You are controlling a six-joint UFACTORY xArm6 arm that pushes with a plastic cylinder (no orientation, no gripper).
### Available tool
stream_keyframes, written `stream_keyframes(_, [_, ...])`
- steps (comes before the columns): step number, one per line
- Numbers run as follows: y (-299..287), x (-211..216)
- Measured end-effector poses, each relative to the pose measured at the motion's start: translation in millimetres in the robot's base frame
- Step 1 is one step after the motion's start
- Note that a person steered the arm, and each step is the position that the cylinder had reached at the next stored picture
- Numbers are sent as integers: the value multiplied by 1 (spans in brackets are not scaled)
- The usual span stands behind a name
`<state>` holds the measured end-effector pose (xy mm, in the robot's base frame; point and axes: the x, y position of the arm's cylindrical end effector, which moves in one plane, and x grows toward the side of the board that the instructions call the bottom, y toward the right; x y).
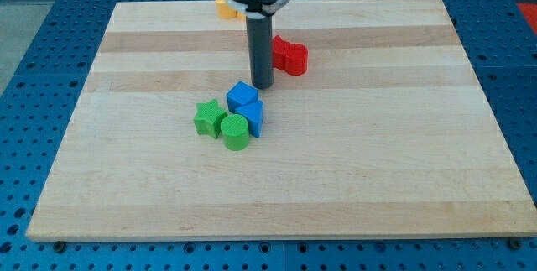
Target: Push red blocks towards yellow blocks
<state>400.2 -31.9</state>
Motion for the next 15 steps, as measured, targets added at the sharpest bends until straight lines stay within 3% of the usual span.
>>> stream_keyframes(2, [-19,19])
stream_keyframes(4, [37,18])
stream_keyframes(5, [73,4])
stream_keyframes(7, [70,-64])
stream_keyframes(9, [69,-80])
stream_keyframes(10, [104,-83])
stream_keyframes(11, [147,-116])
stream_keyframes(12, [152,-146])
stream_keyframes(15, [51,-130])
